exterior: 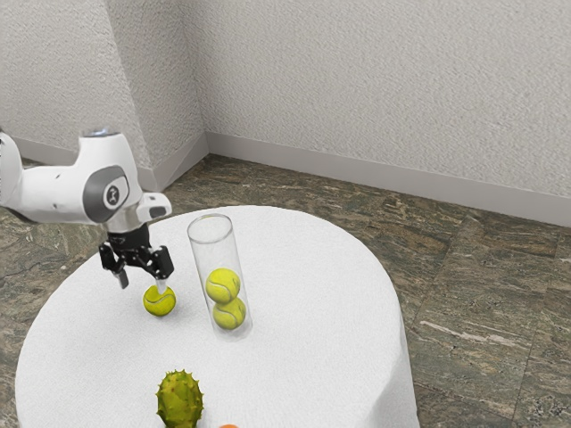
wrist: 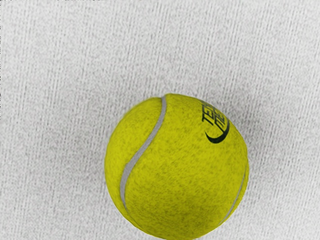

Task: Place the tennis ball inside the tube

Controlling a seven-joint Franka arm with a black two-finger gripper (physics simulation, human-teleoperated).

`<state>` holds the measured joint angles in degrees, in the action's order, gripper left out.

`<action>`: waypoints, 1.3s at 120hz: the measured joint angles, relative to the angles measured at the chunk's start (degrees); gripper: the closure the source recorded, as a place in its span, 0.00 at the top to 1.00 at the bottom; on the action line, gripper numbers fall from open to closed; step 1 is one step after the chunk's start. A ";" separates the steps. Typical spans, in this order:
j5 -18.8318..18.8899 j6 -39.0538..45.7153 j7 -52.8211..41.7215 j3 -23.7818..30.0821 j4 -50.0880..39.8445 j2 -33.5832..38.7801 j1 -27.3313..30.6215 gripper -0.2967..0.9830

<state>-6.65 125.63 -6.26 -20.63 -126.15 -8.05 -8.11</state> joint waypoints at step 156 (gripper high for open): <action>-5.06 6.98 1.15 0.77 2.38 -9.47 -0.05 0.56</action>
<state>-11.71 132.61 -5.11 -19.86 -123.77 -17.52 -8.17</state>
